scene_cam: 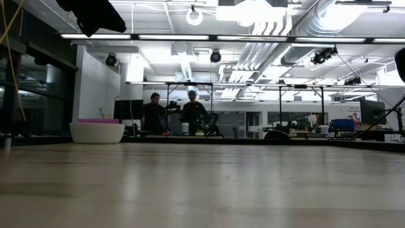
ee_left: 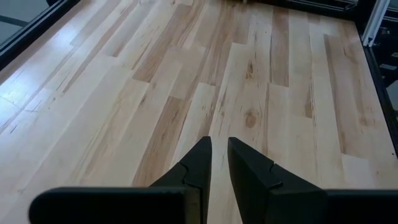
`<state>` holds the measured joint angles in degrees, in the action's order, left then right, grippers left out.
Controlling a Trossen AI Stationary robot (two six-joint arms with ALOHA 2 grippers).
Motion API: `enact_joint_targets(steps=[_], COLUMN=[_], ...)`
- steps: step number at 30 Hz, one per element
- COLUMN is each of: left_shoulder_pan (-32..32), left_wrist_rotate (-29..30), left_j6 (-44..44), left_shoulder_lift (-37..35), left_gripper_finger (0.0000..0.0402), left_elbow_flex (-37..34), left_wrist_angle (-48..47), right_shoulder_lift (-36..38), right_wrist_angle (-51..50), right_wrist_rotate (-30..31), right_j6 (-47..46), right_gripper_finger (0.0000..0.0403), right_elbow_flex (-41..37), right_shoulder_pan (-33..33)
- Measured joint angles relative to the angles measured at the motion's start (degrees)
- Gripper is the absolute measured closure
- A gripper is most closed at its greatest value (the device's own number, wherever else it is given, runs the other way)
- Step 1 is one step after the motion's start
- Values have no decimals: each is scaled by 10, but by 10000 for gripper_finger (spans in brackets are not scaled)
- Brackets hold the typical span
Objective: Nest bowls inside each other
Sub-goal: Return to Home Position
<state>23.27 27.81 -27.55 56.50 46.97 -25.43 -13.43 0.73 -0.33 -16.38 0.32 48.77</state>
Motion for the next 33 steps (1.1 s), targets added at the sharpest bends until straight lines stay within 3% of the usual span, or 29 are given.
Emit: enact_joint_targets(steps=[15,23,33], left_shoulder_pan=[0,0,30], left_wrist_rotate=[-2,-3,5], left_j6=[20,6,2], left_shoulder_lift=[0,1,-59], left_gripper_finger=[348,348,348], left_elbow_flex=[0,-4,-167], left_wrist_angle=[-3,-59,99], right_shoulder_lift=[0,0,0], right_wrist_angle=[8,10,11], right_wrist_rotate=[2,2,2], right_j6=[1,1,1], right_gripper_finger=[267,267,267], right_elbow_flex=[0,0,0], right_shoulder_pan=[0,0,0])
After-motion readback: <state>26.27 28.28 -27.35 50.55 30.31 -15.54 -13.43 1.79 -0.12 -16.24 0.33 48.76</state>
